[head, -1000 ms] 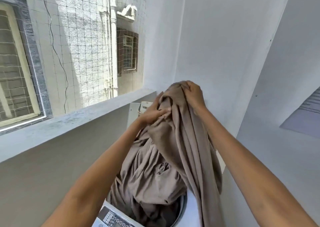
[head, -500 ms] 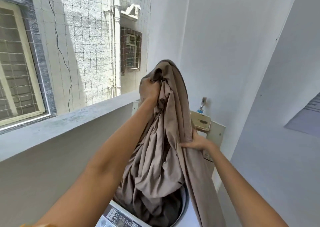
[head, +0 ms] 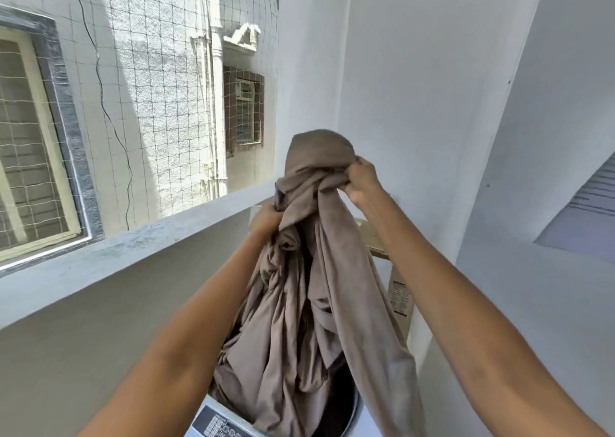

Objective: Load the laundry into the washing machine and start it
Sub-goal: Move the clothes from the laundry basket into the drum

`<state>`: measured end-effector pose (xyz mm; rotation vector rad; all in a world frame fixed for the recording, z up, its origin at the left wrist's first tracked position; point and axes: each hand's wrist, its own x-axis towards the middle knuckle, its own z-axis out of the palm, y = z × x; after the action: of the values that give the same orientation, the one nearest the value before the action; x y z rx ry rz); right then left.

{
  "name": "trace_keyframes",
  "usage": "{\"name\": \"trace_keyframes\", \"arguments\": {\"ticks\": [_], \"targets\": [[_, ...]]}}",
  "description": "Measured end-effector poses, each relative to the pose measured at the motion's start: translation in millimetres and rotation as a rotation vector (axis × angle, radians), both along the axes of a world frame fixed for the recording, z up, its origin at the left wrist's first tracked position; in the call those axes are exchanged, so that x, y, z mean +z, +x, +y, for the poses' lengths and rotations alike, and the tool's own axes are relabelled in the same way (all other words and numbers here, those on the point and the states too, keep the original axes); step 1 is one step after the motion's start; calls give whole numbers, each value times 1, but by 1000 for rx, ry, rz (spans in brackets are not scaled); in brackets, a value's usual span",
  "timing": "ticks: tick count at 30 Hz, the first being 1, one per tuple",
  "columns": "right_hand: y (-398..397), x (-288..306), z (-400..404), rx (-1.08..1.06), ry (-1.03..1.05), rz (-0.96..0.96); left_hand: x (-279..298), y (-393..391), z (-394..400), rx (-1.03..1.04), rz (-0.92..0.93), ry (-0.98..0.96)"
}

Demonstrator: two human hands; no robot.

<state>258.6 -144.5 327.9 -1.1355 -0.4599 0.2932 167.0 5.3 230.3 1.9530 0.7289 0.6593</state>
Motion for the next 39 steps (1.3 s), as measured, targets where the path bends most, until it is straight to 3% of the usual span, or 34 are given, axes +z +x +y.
{"name": "trace_keyframes", "arguments": {"ticks": [3, 7, 9, 12, 15, 18, 21, 24, 28, 30, 33, 34, 36, 39], "targets": [[-11, 46, 14, 21, 207, 63, 6, -4, 6, 26, -151, -164], [-26, 80, 26, -7, 338, 57, 38, -9, 20, 15, -223, -138], [-26, 75, 30, -33, 220, -23, 43, -12, 25, -34, -90, -69], [-11, 52, 27, -127, -78, -149, 25, -22, 24, -175, 259, 33], [10, 30, 9, -268, -399, -328, -12, -34, 19, -360, 484, -10], [27, 18, -12, -265, -600, -437, -56, -43, 14, -435, 666, -82], [33, 8, -22, -226, -711, -488, -91, -48, -6, -420, 729, -119], [28, -15, -23, -212, -757, -471, -123, -49, -35, -409, 620, -159], [18, -48, -19, -208, -897, -525, -138, -48, -42, -485, 745, -246], [13, -62, -14, -179, -972, -537, -132, -42, -27, -293, 587, -226], [7, -81, -5, -141, -1030, -531, -114, -29, -1, 182, 26, -182], [4, -86, -2, -127, -1043, -537, -106, -25, 2, 181, -120, -204], [-4, -93, 6, -69, -1052, -543, -82, -22, -11, -78, -285, -266], [-19, -98, 16, 153, -989, -506, -63, -26, -36, -396, -138, -204]]}}
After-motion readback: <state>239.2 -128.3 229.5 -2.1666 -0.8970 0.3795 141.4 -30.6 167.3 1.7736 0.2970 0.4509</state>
